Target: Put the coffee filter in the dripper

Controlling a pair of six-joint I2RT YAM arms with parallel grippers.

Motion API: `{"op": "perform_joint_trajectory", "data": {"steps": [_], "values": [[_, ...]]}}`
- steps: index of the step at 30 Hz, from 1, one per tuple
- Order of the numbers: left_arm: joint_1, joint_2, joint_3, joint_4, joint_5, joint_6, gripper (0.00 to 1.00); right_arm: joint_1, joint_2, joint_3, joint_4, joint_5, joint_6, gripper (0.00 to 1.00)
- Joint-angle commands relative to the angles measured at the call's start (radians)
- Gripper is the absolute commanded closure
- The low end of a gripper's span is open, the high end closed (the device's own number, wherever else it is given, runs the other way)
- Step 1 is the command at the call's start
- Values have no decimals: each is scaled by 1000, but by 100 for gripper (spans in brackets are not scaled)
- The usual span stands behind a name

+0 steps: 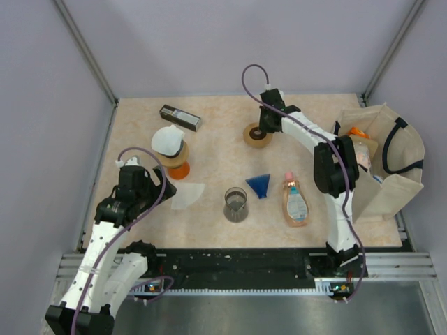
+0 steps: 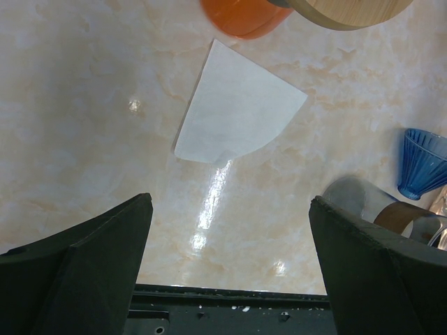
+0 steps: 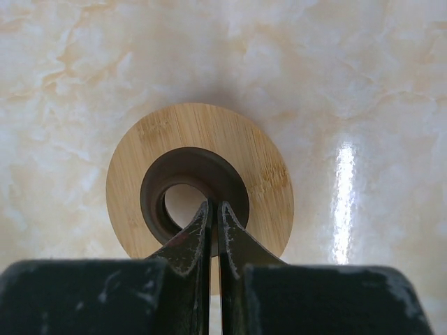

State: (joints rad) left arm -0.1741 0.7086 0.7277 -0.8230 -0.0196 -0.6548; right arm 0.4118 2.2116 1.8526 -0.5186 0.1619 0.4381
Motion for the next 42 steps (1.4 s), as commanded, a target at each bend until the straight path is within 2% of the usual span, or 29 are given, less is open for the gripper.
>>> {"op": "perform_joint_trajectory", "data": {"steps": [1,6,11,16,20,24,28,32,35,38,40,42], "values": [[-2,-11,38,25,0,-5,1,13,-193,-90,176,-34,-36,100],[-2,-23,41,33,15,-6,1,19,-283,-177,218,-90,-52,100],[-2,-58,39,117,209,23,1,27,-391,-302,324,-215,-67,100],[-2,-86,55,327,456,-17,1,50,-478,-366,365,-259,-104,100],[-10,-12,76,543,581,-114,1,81,-547,-375,365,-248,-153,100],[-62,127,125,728,570,-152,1,111,-607,-392,376,-262,-168,100],[-166,323,258,774,515,-103,1,140,-661,-395,382,-294,-180,100],[-191,504,326,873,538,-121,1,156,-696,-392,371,-346,-168,100],[-197,560,323,993,573,-161,1,168,-716,-386,358,-383,-165,100],[-203,586,334,1038,592,-169,1,168,-728,-395,356,-423,-147,100],[-206,595,338,1053,581,-164,5,168,-731,-400,367,-470,-130,100],[-205,608,348,1065,586,-172,17,173,-731,-403,377,-495,-119,100]]}}
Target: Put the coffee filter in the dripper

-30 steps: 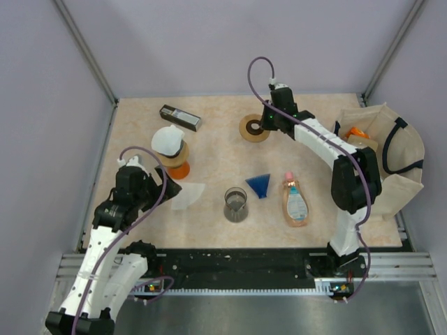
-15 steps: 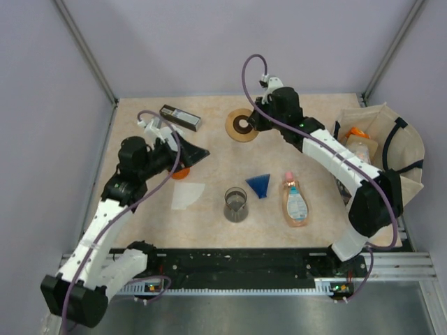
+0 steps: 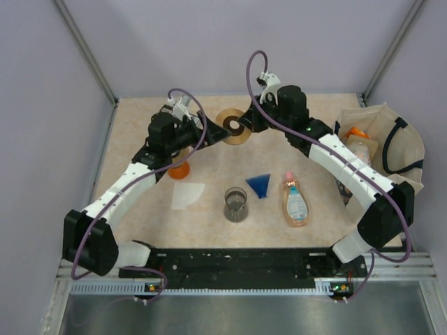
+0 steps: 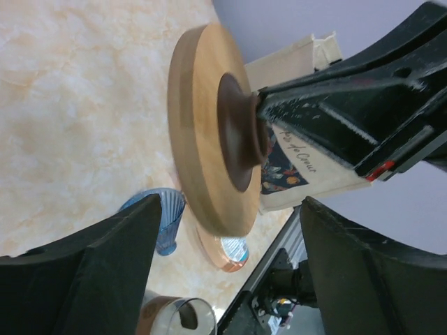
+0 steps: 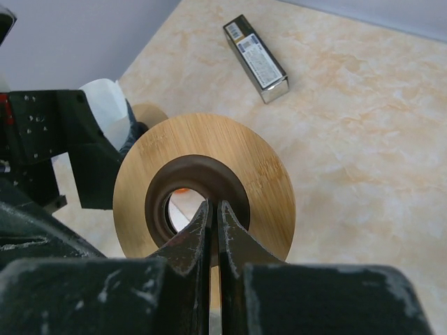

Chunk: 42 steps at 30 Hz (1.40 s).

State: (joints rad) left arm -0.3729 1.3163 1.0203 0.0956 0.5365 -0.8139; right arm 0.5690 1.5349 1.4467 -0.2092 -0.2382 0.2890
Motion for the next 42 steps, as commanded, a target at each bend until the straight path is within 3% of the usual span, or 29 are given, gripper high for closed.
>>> {"op": "perform_joint_trajectory", "data": {"steps": [1,3,8,11,12,15,18,19,25,29,36,42], "values": [[-6,6,58,162,43,-21,25,22,-55,0,71,-98,32,100],[-9,14,61,182,60,-31,41,23,-55,-5,82,-105,39,100],[-9,11,77,168,54,-21,100,25,-67,-16,94,-133,53,100],[-8,-9,84,142,51,33,100,23,-90,-31,111,-112,65,100],[-9,-17,90,127,51,62,100,25,-104,-42,114,-104,67,96],[-9,-25,138,60,156,249,100,23,-140,-65,113,-99,72,55],[-12,-34,190,-37,304,505,100,12,-197,-101,106,-92,76,26],[-15,-46,201,-78,304,601,100,9,-222,-115,94,-87,76,3],[-29,-78,310,-456,307,1252,100,-50,-389,-180,-16,0,169,1],[-38,-103,357,-669,325,1644,100,-115,-446,-180,-109,-91,245,1],[-52,-212,268,-600,341,2008,100,-116,-429,-134,-217,-263,265,1],[-75,-256,231,-597,333,2223,100,-115,-300,-106,-226,-389,413,6]]}}
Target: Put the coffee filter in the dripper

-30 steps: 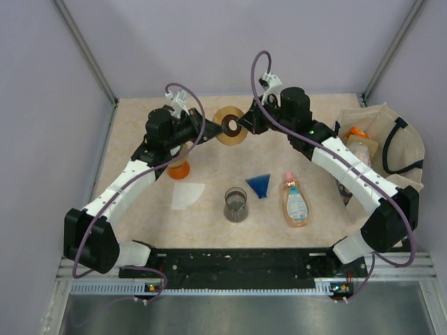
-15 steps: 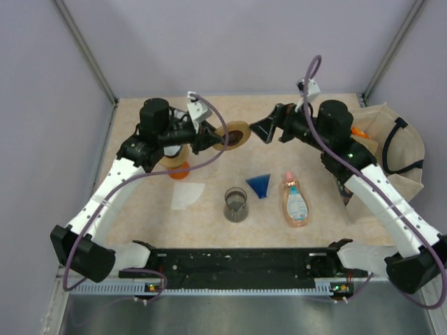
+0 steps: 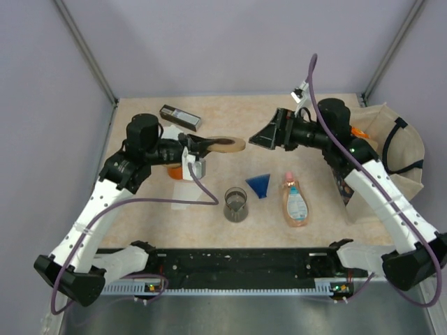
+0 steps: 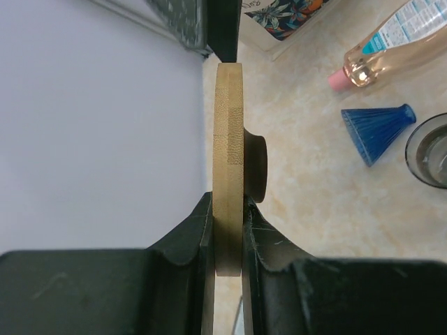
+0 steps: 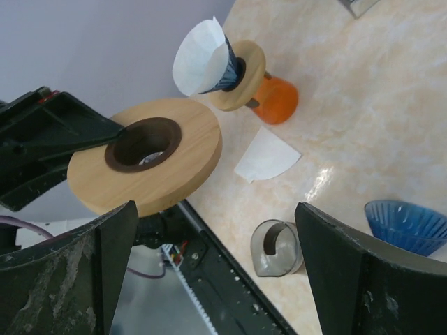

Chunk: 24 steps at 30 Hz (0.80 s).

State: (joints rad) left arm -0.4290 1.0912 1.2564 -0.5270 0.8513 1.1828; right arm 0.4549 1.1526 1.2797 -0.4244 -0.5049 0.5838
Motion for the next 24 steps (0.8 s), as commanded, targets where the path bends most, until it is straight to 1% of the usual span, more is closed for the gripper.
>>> {"op": "perform_joint_trajectory", "data": {"steps": [1,3,5,9,12,17,20,24], "values": [[-24,-31,1,10,0,248,100,-2,108,70,-8,-148,143,7],[-45,-30,14,-31,-61,303,100,-1,149,90,-8,-193,178,7],[-73,-27,20,-71,-121,372,100,4,171,86,21,-201,230,9],[-99,-13,32,-71,-190,394,100,24,197,41,119,-247,326,14],[-116,6,34,-68,-236,434,100,53,211,29,156,-251,375,17],[-134,22,28,-10,-287,433,100,74,220,-19,232,-261,465,27],[-142,19,14,42,-291,423,100,79,216,-68,340,-250,533,29],[-155,13,6,45,-284,431,100,88,228,-83,416,-221,588,32]]}}
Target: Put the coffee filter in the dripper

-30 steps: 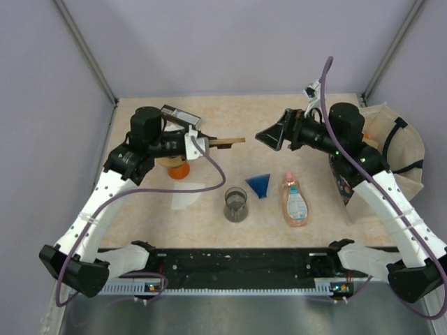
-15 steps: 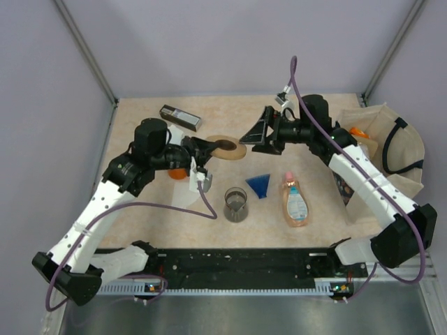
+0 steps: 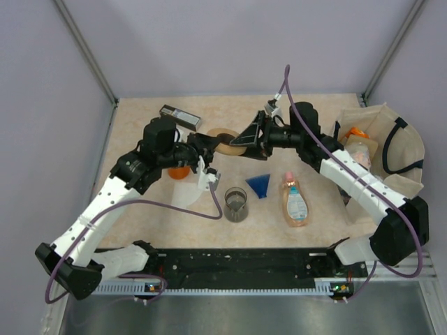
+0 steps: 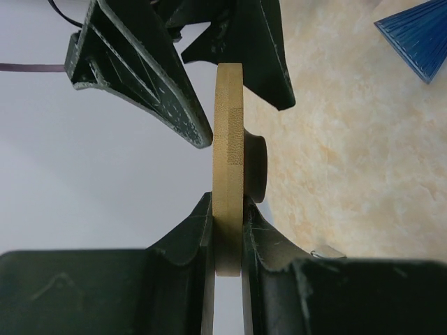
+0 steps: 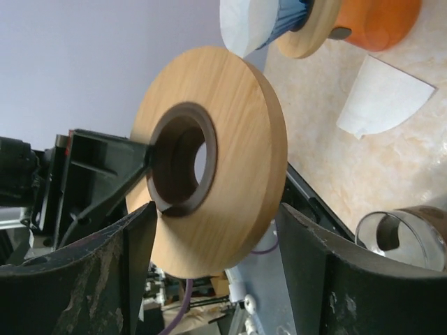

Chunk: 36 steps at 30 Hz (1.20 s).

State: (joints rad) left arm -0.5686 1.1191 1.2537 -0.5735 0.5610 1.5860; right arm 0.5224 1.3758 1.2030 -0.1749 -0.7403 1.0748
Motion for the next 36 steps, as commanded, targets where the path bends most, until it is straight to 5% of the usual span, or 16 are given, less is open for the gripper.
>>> {"op": "perform_joint_trajectory", "data": {"steps": [1,8,11,13,14,18,21,25,28,32,36], "values": [[-20,-16,9,93,2,29,100,24,5,-19,220,19,118,35],[-31,-33,-16,98,-30,8,100,27,-11,-57,353,76,194,86],[-33,-53,-31,112,-35,-43,51,28,-21,-66,380,94,195,100],[-34,-67,-34,113,-18,-104,4,27,-33,-77,409,110,200,100],[-33,-74,-40,113,-6,-128,1,25,-38,-79,414,119,197,100],[-33,-116,-72,138,68,-251,1,10,-66,-92,423,148,166,100],[-33,-171,-134,289,112,-481,1,-22,-102,-129,422,154,139,100],[-33,-248,-259,698,99,-1050,1,-45,-191,-197,326,163,13,100],[-33,-251,-269,811,-86,-1483,1,-50,-277,-281,264,176,-64,100],[-33,-248,-252,649,-395,-1918,1,-50,-369,-394,242,135,-102,100],[-33,-278,-287,534,-337,-2054,1,-51,-417,-505,300,82,-76,100]]}}
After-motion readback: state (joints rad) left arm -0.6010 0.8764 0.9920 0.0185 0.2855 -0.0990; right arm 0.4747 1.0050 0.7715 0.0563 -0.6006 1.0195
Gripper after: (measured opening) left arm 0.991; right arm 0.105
